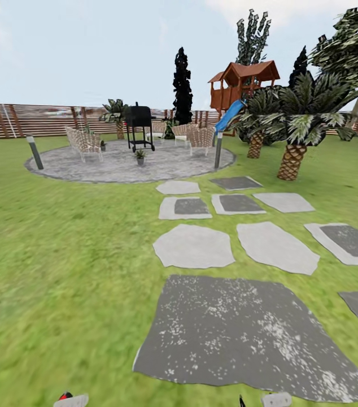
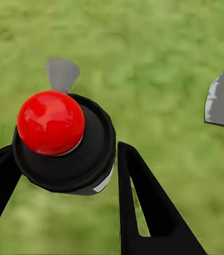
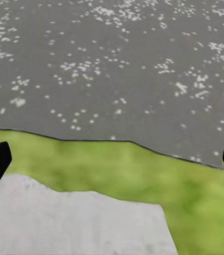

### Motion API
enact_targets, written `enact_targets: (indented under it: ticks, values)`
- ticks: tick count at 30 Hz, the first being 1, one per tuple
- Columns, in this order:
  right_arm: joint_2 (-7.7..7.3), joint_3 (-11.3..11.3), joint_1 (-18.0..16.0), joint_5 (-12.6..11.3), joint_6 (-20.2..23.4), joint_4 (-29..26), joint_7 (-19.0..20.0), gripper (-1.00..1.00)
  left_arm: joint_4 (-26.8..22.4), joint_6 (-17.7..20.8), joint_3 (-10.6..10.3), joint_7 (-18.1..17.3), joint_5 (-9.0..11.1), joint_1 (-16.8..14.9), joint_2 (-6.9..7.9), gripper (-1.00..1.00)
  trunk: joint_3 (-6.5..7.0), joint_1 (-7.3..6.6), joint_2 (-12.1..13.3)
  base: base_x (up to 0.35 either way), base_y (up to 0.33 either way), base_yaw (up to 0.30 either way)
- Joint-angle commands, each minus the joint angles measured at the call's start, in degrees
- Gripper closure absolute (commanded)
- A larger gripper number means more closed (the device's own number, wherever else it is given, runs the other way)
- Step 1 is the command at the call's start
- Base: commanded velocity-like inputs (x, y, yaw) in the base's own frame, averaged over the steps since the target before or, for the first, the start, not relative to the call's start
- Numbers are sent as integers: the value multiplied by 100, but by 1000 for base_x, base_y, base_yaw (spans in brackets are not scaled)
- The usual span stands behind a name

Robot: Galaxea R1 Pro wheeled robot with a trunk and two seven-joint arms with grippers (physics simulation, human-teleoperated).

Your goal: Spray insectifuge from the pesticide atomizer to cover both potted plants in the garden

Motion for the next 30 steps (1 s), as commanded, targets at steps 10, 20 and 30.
enact_targets:
  ticks: [10,20,30]
  values:
    - [-1,-3,-3,35,-16,4,-1,-100,3,-19,-15,-2,59,-2,1,100,-5,2,-2,340,0,0]
    - [-1,-3,-3,35,-16,0,-1,-100,3,-19,-15,-4,53,-2,1,100,-5,2,-2,340,0,0]
    - [-26,-3,-3,35,-24,-1,-10,-100,3,-19,-15,-2,58,-4,1,100,-5,2,-2,340,0,0]
